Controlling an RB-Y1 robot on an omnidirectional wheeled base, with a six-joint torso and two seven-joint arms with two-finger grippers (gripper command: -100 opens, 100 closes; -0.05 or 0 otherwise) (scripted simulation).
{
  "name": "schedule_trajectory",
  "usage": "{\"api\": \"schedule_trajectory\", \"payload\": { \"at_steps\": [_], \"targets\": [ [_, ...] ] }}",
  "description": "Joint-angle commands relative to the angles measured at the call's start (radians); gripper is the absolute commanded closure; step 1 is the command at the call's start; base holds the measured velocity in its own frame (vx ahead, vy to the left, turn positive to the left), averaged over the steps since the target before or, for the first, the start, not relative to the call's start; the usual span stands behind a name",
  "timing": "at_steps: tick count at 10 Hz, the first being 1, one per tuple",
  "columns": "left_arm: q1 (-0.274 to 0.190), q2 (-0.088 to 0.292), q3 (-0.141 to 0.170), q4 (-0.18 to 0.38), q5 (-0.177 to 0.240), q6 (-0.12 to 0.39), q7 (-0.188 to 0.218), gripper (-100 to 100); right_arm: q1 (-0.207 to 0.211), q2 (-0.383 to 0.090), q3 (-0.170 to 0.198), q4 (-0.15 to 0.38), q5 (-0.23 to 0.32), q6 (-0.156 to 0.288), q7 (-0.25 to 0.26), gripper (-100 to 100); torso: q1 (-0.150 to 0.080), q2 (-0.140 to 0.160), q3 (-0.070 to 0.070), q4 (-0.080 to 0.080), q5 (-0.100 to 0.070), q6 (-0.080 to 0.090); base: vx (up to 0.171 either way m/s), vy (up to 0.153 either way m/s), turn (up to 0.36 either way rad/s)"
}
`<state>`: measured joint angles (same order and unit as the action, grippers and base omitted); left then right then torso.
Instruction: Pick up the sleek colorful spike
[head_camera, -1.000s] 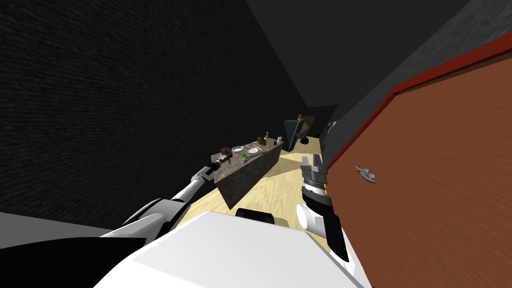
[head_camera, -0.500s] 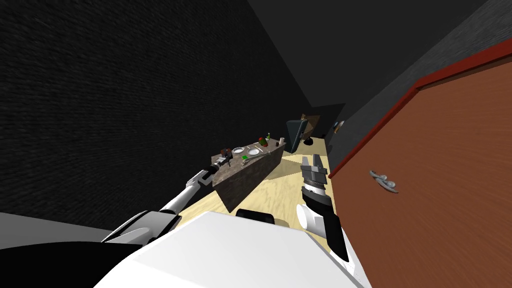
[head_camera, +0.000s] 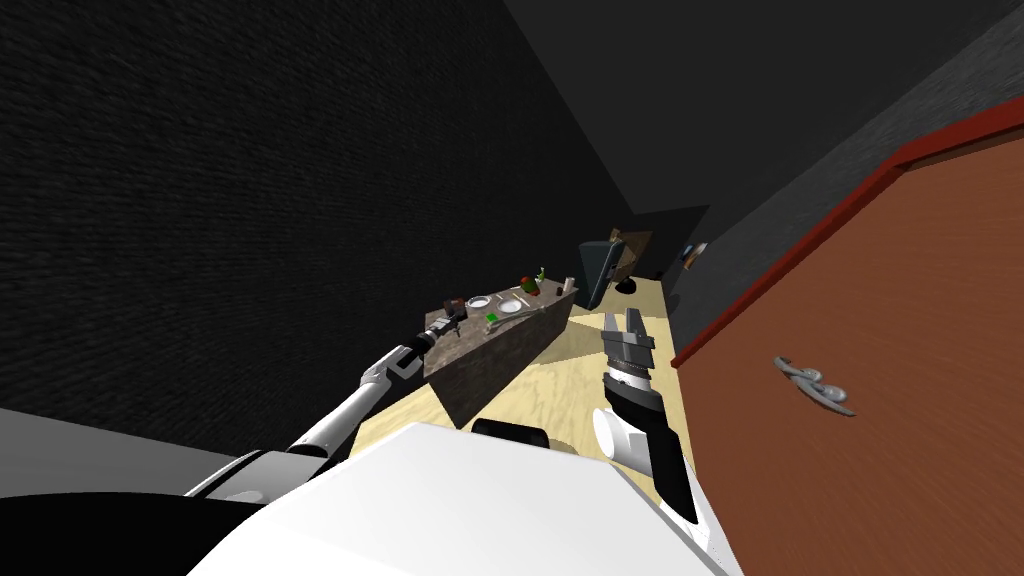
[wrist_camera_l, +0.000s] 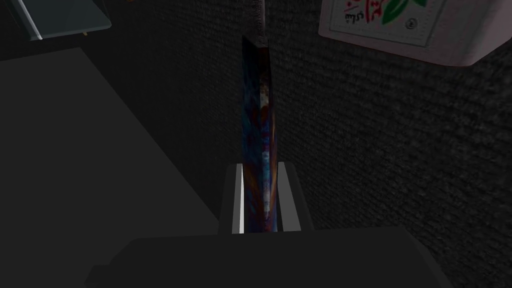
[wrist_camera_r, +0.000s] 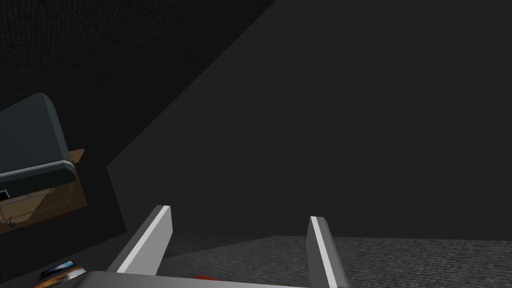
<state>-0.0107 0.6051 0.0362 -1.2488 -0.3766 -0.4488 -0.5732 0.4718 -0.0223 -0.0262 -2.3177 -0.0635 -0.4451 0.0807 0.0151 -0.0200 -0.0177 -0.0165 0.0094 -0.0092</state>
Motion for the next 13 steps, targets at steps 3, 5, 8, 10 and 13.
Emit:
{"api": "schedule_trajectory", "payload": {
  "at_steps": [3,5,8,10,13],
  "targets": [
    [0.062,-0.003,0.0,-0.103,-0.01,0.011,0.012,100,0.0,0.0,0.0,0.0,0.0,0.0,0.0,0,0.001,0.001,0.0,-0.001,0.001,0.004,0.057,-0.009,0.031],
    [0.135,0.001,0.002,-0.171,-0.027,0.02,0.038,100,0.0,0.0,0.0,0.0,0.0,0.0,0.0,0,0.002,0.0,-0.001,-0.001,0.001,0.001,0.103,-0.011,0.134],
    [0.191,0.005,0.004,-0.245,-0.044,0.029,0.065,100,0.0,0.0,0.0,0.0,0.0,0.0,0.0,0,0.0,0.002,0.001,0.0,0.001,0.004,0.049,-0.017,0.055],
    [0.231,0.005,0.004,-0.306,-0.044,0.029,0.065,100,0.0,0.0,0.0,0.0,0.0,0.0,0.0,0,0.001,-0.002,-0.002,-0.002,0.002,0.003,0.089,-0.023,0.065],
    [0.314,0.008,0.007,-0.399,-0.061,0.037,0.091,100,0.0,0.0,0.0,0.0,0.0,0.0,0.0,0,0.001,0.001,0.0,-0.001,0.002,0.002,0.061,-0.017,0.083]
  ]
}}
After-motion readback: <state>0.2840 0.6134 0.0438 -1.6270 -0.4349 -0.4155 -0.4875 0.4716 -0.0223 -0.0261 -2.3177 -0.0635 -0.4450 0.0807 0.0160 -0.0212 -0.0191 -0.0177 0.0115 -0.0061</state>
